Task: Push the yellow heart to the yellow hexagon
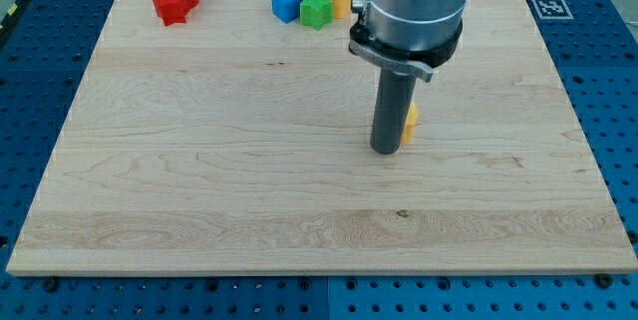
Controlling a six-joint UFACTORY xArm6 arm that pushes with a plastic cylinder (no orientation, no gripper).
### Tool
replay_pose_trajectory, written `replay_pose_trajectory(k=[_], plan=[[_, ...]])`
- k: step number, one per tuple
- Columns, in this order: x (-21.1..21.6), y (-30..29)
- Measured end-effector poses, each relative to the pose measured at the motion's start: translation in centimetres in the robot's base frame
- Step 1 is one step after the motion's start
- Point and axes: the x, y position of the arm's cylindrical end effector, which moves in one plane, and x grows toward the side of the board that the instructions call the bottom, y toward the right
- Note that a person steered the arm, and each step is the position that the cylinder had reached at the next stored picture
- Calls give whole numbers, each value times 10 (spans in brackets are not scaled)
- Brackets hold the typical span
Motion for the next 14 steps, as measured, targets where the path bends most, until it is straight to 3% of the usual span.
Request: replay_pose_trajectory(k=[4, 7, 8, 10, 14], plan=[[-96, 103], [-192, 122], [-198, 108], [-154, 124], [-172, 84]])
